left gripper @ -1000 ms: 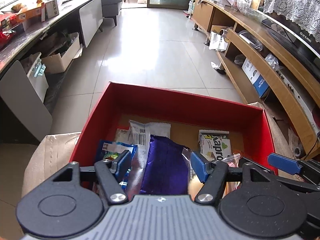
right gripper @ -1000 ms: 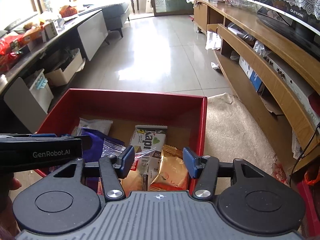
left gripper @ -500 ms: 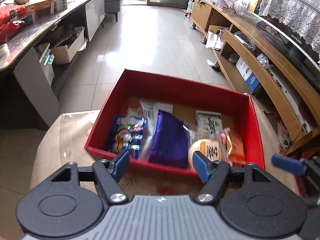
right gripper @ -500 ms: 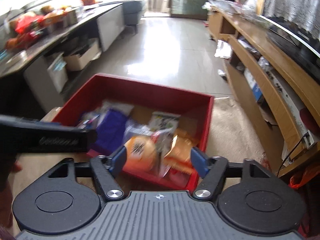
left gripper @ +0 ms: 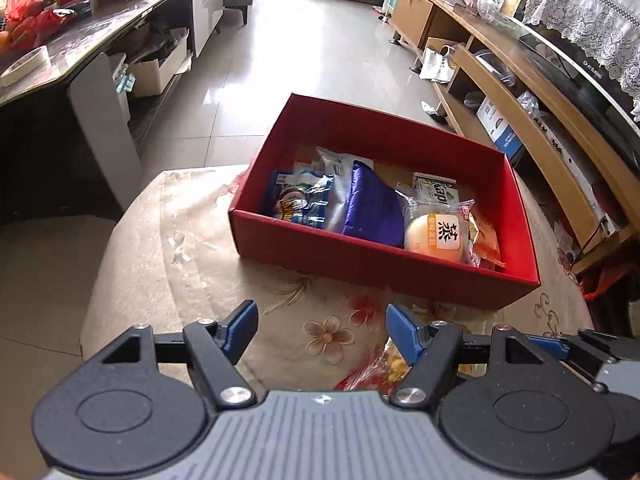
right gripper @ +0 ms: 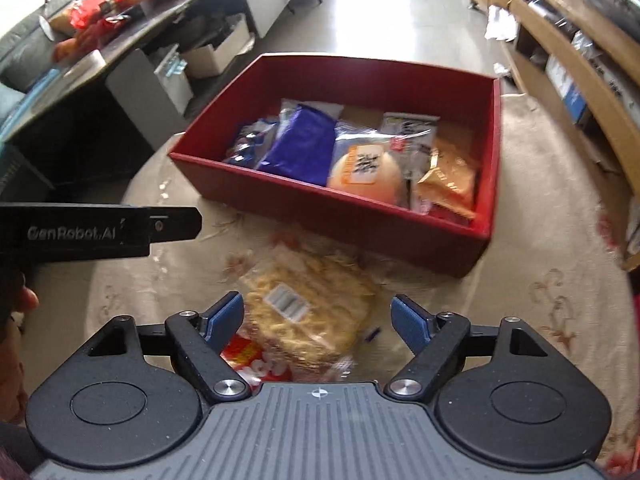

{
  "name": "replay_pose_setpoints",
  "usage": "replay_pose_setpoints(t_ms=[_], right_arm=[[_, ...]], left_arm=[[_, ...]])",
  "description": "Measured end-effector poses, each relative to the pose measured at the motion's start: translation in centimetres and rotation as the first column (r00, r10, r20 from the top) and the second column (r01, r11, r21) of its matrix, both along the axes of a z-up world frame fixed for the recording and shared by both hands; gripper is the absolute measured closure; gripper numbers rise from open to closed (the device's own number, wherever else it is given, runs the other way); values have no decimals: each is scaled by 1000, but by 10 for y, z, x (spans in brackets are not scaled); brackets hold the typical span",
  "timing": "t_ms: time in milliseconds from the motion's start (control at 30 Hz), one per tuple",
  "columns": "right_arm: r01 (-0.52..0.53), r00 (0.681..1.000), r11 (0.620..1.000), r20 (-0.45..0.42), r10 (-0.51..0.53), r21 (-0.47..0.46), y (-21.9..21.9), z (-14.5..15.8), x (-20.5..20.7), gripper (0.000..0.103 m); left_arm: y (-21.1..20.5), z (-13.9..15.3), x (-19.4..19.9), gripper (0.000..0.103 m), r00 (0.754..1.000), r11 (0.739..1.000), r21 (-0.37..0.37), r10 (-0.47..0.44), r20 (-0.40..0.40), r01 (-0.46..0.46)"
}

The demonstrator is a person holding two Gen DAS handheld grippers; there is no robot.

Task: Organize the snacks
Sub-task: 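Move back to the table and grasp the clear cracker bag with the right gripper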

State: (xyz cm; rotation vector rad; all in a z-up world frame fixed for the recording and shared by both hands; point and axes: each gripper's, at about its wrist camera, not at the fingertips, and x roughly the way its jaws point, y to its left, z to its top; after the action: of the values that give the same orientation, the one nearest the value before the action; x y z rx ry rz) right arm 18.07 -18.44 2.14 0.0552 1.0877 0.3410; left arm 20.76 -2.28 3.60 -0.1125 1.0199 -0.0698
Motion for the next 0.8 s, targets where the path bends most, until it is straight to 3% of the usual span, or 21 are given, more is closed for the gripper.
replay_pose_setpoints(t_ms=[133,367,500,800], right_arm=[[-18,1000,1000,-22,18,-7,11,-8,1,13],[61,994,998,-92,-61,3,19,-26,12,9],[64,993,996,-99,-70,-60,28,-37,13,1],[28,994,996,-101,-37,-85,38,-45,24,0]], left_arm=[[6,1,-1,36,1000,1000,-5,4,2,-4],[18,3,0,36,1000,999,-40,19,-4,-19],[21,2,-2,36,1000,999,-39,13,-8,-13],[30,-3,-2,36,999,999,-37,20,-26,-21]])
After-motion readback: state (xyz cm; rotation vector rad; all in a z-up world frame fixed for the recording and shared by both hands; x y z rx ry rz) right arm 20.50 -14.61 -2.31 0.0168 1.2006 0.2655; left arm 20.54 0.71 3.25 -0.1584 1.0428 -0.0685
